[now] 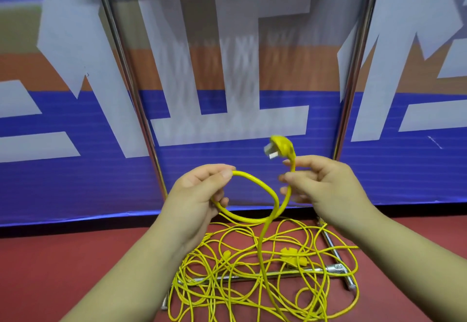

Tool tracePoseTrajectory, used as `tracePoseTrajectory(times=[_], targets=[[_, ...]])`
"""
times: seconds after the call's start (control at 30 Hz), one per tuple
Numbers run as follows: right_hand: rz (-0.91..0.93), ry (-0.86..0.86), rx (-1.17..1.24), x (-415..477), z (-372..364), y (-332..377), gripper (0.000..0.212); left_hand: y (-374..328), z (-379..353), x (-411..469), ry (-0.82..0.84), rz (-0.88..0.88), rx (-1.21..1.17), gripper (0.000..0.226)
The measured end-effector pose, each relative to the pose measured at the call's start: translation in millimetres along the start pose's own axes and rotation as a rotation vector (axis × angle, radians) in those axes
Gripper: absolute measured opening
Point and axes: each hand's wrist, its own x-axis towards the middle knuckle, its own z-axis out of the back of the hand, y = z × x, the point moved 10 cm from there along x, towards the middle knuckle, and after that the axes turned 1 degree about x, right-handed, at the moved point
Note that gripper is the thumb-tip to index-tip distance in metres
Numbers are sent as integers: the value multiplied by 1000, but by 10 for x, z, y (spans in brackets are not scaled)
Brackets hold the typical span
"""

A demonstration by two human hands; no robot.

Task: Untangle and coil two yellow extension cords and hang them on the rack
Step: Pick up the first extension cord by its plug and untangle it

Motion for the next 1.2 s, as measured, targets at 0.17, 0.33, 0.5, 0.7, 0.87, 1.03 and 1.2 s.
tracePoseTrajectory(times=[0.17, 0.33, 0.5, 0.7, 0.87, 1.03, 1.2], targets=[[-168, -96, 112, -2, 98, -164, 21, 31, -2, 0, 28, 4, 34, 17], [-278, 28, 128, -18, -31, -327, 9, -12, -25, -1, 10, -86, 176, 8], [-417, 306, 9, -180, -387, -541, 31, -48, -20, 7, -23, -123, 249, 22], [-325, 287, -73, -150, -379, -486, 34, 16, 47, 58, -76, -123, 227, 16], [-258, 489, -175, -264, -582, -510, 23, 85, 59, 81, -68, -106, 150, 7], [-284, 320, 59, -82, -403, -509, 19, 196, 214, 188, -16, -84, 280, 13], [-346, 47, 229, 198, 109, -641, 22, 892, 257, 169, 334, 283, 265, 22]])
